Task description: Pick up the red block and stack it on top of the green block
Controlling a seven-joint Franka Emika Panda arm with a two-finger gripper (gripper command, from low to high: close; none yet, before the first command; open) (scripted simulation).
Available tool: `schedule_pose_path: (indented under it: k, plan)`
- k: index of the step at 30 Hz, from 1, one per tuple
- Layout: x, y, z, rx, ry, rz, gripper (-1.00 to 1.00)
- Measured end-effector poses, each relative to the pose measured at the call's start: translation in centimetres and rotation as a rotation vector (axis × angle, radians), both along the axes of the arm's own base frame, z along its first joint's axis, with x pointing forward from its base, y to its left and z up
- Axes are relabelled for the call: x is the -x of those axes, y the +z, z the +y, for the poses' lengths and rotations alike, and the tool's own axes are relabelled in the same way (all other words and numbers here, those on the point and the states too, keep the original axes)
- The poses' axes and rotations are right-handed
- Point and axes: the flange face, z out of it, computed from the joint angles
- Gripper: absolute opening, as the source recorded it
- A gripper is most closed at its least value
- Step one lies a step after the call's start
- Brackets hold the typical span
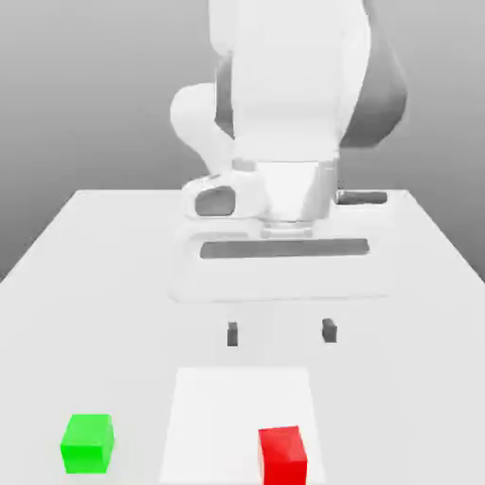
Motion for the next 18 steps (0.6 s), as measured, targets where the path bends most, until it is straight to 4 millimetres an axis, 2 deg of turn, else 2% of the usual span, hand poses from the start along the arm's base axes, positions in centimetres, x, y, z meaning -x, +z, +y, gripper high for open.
schedule_pose_path:
  k: [4, 9, 10, 16, 18]
  plan:
    - [1.2, -7.4, 0.5, 0.002, 0.016, 0.109, 0.0]
    - [1.6, -14.5, 0.6, 0.002, 0.02, 0.133, 0.0]
    - [1.6, -15.1, 0.6, 0.002, 0.02, 0.133, -1.0]
    - [1.6, -15.5, 0.6, 0.002, 0.02, 0.133, -1.0]
    - [1.6, -14.1, 0.6, 0.002, 0.02, 0.133, -1.0]
